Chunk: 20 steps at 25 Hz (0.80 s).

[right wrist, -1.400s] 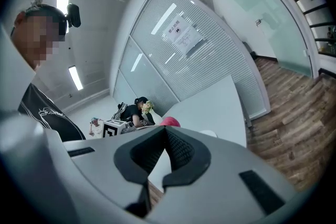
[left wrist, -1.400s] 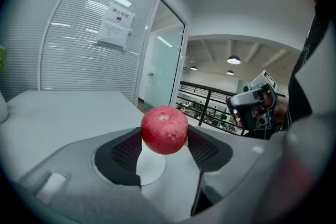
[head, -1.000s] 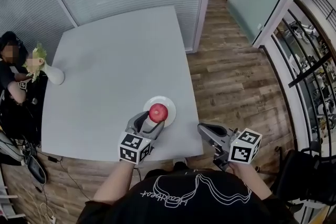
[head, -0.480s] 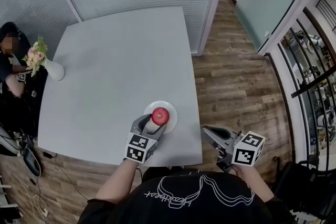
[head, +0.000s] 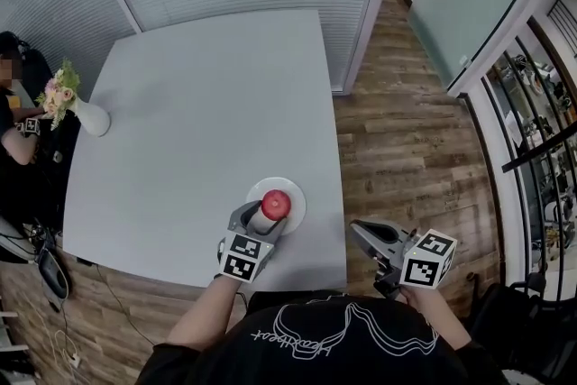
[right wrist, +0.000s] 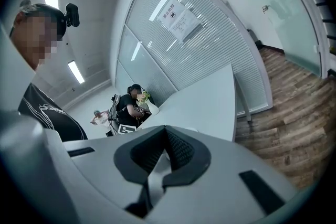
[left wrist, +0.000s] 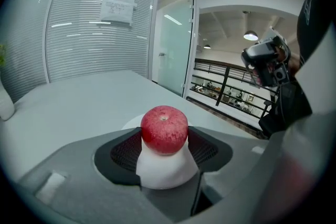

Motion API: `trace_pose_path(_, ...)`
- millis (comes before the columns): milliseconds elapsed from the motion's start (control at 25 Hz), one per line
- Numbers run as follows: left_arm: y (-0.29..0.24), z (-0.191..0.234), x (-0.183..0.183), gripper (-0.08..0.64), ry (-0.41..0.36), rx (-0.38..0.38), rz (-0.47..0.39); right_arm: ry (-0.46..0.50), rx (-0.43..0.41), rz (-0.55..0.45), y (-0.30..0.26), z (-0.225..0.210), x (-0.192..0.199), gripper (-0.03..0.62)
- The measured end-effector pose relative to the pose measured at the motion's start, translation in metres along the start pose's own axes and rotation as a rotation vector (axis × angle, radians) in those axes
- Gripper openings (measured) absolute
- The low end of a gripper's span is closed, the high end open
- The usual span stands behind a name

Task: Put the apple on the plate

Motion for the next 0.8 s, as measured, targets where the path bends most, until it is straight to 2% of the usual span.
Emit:
trace_pose_path(480,-0.003,-0.004,0.002,0.282,-0.093,-0.015,0.012,-0.018,0.011,0.008,0.0,-0.004,0.004,0.009)
trace_pose_path(720,-0.003,-0.005,0.002,0.303,-0.082,0.015,-0.024,-0.026,0.019,0.003,-0.002,-0.001,0.009,0.009)
trace_pose_path(800,-0.001,-0.003,0.003,0.315,-0.055,0.025,-0.026,-0.027,0.022,0.008,-0.005,0.002,0.011,0.009)
Point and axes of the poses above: the fingertips, and each gripper's own axes: y backward along the fingers, z to its left, x out of its underside, the point moved 6 cm from there along y, backward along the fingers, and after that the axes turned 8 degrees about -x, right-handed, at the moved point
